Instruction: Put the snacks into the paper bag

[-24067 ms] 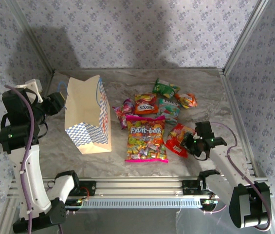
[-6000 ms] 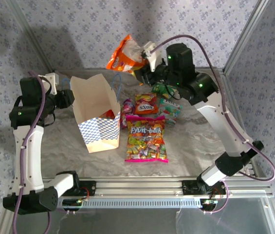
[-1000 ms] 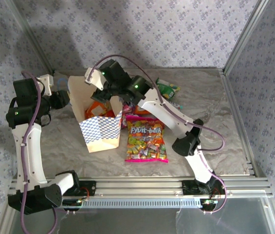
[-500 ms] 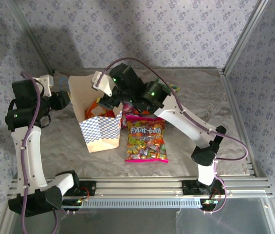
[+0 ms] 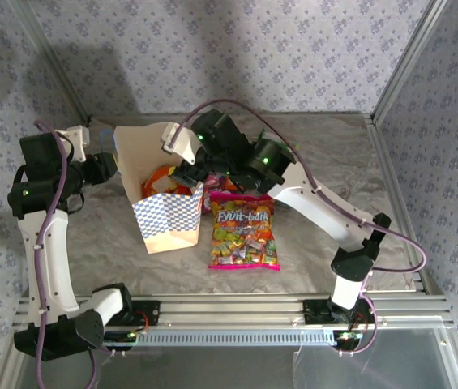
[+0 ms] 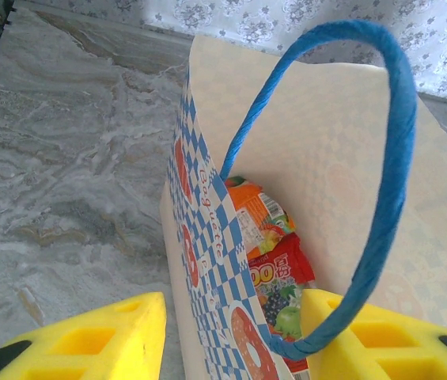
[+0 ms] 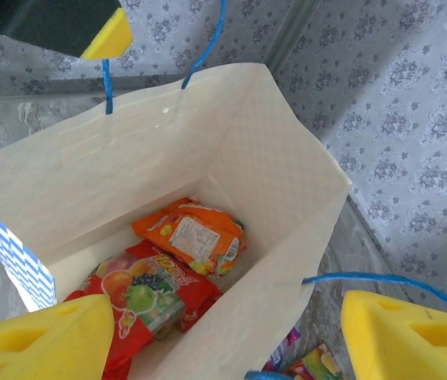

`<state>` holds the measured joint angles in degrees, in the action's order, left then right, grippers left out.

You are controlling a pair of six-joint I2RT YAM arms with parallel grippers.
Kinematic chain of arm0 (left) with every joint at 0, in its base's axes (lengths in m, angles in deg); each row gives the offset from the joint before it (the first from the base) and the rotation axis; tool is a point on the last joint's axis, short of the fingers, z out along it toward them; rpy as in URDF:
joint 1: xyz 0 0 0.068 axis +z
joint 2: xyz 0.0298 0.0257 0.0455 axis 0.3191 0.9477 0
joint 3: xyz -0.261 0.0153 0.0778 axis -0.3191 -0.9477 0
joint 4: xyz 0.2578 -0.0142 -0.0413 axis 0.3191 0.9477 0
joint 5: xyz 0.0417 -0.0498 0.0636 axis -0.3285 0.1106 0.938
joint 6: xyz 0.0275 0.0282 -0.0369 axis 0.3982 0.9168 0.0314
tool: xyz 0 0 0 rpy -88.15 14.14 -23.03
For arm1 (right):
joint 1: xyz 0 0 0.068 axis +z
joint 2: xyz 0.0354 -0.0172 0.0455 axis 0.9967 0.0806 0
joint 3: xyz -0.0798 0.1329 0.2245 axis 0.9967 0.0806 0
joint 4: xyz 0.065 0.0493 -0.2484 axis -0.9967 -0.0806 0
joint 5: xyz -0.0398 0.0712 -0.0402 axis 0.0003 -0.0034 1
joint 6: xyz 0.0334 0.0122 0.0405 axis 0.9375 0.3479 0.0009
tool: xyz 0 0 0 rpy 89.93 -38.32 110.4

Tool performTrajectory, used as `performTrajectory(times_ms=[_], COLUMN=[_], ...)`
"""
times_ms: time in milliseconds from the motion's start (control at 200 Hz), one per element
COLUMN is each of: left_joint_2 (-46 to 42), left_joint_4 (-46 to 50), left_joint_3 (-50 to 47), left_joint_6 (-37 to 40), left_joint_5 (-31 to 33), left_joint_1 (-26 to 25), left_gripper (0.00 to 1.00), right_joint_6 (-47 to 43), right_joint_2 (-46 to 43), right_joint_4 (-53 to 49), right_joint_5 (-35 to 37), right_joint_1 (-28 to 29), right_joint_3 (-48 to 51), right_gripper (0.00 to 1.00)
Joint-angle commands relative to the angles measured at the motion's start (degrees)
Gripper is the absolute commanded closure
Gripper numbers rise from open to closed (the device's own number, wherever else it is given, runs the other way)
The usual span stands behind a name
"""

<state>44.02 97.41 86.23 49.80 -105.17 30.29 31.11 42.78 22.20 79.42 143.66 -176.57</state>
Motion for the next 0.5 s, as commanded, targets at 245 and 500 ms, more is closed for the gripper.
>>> performTrajectory(times_ms=[245, 500], left_joint_2=[-0.61, -0.36], left_joint_4=[1.47, 1.07], left_joint_3=[3.12, 3.56], left_joint_6=[-0.57, -1.66], left_joint_5=[0.28, -0.29], left_joint_1=[0.43, 0.18], left_gripper=[0.52, 0.51], right_joint_6=[0.98, 1.8], right_joint_2=[-7.15, -13.1], right_joint_4=[1.14, 2.48], right_joint_5=[-0.11, 3.06], right_joint_1=[0.16, 0.03], right_joint_3=[4.17, 10.58], right_gripper=[0.22, 0.22])
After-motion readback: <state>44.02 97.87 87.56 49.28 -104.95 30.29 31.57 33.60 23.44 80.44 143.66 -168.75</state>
